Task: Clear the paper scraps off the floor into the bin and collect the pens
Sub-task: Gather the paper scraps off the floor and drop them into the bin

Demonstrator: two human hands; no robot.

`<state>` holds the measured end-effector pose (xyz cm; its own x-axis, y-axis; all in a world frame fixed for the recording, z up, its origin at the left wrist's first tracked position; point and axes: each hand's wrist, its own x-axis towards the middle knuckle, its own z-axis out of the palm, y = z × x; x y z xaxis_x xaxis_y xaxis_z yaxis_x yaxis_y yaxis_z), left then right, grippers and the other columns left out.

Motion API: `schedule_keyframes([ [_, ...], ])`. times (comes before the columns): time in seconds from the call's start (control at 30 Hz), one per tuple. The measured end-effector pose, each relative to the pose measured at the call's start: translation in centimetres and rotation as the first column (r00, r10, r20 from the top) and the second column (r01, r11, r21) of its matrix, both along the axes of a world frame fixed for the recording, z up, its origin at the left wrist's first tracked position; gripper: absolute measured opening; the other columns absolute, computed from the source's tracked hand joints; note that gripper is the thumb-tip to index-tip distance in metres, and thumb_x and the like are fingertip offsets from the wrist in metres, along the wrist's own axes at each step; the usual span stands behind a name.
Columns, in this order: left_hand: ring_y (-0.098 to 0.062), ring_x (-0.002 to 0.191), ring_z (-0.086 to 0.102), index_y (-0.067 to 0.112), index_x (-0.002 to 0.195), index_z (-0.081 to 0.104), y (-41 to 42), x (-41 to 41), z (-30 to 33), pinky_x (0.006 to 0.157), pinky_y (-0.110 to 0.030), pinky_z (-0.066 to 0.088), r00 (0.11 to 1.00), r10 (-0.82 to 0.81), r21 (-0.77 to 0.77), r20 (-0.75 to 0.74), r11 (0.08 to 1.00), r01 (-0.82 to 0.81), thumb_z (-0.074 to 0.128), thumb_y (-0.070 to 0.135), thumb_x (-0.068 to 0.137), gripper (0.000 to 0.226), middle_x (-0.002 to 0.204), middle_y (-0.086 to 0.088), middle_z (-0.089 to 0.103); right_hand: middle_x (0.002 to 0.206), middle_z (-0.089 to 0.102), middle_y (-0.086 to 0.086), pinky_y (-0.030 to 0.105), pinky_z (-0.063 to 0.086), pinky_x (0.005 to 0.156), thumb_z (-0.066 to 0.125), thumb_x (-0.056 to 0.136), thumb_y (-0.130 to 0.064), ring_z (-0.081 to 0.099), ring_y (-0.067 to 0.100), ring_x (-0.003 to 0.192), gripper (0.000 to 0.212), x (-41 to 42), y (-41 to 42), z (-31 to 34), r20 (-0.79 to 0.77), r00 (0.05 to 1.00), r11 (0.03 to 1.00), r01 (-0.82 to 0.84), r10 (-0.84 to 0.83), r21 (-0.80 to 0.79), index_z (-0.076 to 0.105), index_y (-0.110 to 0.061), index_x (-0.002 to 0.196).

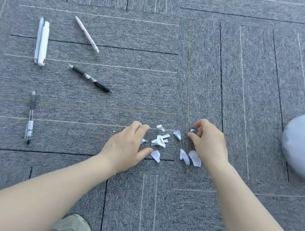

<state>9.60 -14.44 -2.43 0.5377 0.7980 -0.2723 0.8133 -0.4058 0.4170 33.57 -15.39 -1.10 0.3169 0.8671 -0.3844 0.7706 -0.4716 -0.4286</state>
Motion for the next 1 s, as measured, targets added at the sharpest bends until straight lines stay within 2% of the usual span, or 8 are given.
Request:
schedule_keyframes([
  [0.13,-0.017,0.09,0.055,0.015,0.126,0.042,0.6,0.5,-0.3,0.067,-0.029,0.051,0.995,-0.068,0.042,-0.071,0.997,0.071,0.052,0.047,0.091,0.049,0.113,-0.002,0.041,0.089,0.056,-0.001,0.03,0.037,0.07,0.06,0.093,-0.02,0.054,0.02,0.083,0.005,-0.5,0.7,-0.2,0.043,0.994,0.995,-0.102,0.101,0.021,0.061,-0.015,0.092],
  [0.3,-0.016,0.073,0.048,0.011,0.097,0.054,0.9,0.9,-0.7,0.063,-0.033,0.049,0.997,-0.05,0.054,0.058,0.997,0.047,0.054,0.023,0.094,0.012,0.096,-0.003,0.049,0.089,0.051,-0.002,0.031,0.037,0.072,0.056,0.094,-0.018,0.05,0.018,0.081,0.011,-0.4,0.7,-0.1,0.013,0.992,0.992,-0.124,0.124,-0.011,0.056,-0.014,0.084],
  [0.5,-0.016,0.071,0.051,0.011,0.098,0.055,1.3,0.9,-0.2,0.066,-0.033,0.05,0.975,0.01,-0.02,0.22,1.0,-0.006,0.054,0.015,0.094,0.006,0.092,0.0,0.052,0.085,0.06,-0.006,0.034,0.049,0.075,0.061,0.091,-0.016,0.056,0.016,0.081,0.003,-1.2,-0.3,0.5,-0.09,0.982,0.986,-0.166,0.167,0.021,0.06,-0.019,0.091],
  [0.6,-0.012,0.087,0.047,0.012,0.124,0.048,2.0,2.7,0.1,0.082,-0.029,0.045,0.972,0.027,-0.093,0.233,0.996,-0.005,0.056,0.027,0.093,0.035,0.106,0.0,0.049,0.085,0.058,-0.007,0.033,0.048,0.073,0.063,0.089,-0.018,0.055,0.014,0.08,0.029,-2.3,-0.3,0.6,-0.131,0.966,0.975,-0.223,0.222,0.0,0.053,-0.025,0.115],
  [0.7,-0.017,0.107,0.044,0.014,0.138,0.032,2.5,4.1,0.0,0.091,-0.036,0.044,0.995,-0.043,-0.12,0.087,0.991,0.053,0.062,0.051,0.082,0.073,0.121,-0.003,0.041,0.093,0.054,-0.005,0.034,0.045,0.076,0.067,0.086,-0.022,0.053,0.017,0.087,0.038,-2.9,0.1,0.4,-0.077,0.965,0.967,-0.254,0.25,-0.036,0.048,-0.024,0.119],
  [0.83,-0.024,0.099,0.047,0.015,0.12,0.04,2.6,4.8,-0.5,0.071,-0.037,0.049,0.987,-0.157,0.044,-0.045,0.986,0.159,0.06,0.043,0.086,0.048,0.111,-0.006,0.04,0.096,0.058,0.003,0.036,0.043,0.07,0.059,0.092,-0.021,0.055,0.026,0.087,0.016,-3.4,0.4,0.0,-0.005,0.954,0.954,-0.299,0.299,0.03,0.053,-0.016,0.105],
  [0.93,-0.026,0.079,0.053,0.013,0.102,0.044,2.9,4.9,-1.0,0.044,-0.033,0.036,0.964,-0.259,0.208,-0.064,0.941,0.266,0.062,0.03,0.087,0.028,0.098,-0.009,0.049,0.097,0.058,0.007,0.034,0.037,0.067,0.055,0.093,-0.019,0.055,0.03,0.086,0.007,-3.7,0.7,-0.5,0.044,0.942,0.942,-0.335,0.334,0.027,0.057,-0.012,0.095],
  [1.0,-0.025,0.067,0.052,0.013,0.093,0.044,3.1,4.6,-1.3,0.039,-0.027,0.03,0.948,-0.315,0.242,-0.04,0.917,0.315,0.069,0.02,0.083,0.028,0.087,-0.009,0.05,0.089,0.06,0.004,0.031,0.038,0.067,0.058,0.092,-0.019,0.056,0.024,0.082,0.006,-3.6,1.0,-0.5,-0.002,0.962,0.962,-0.272,0.273,0.007,0.06,-0.014,0.09],
])
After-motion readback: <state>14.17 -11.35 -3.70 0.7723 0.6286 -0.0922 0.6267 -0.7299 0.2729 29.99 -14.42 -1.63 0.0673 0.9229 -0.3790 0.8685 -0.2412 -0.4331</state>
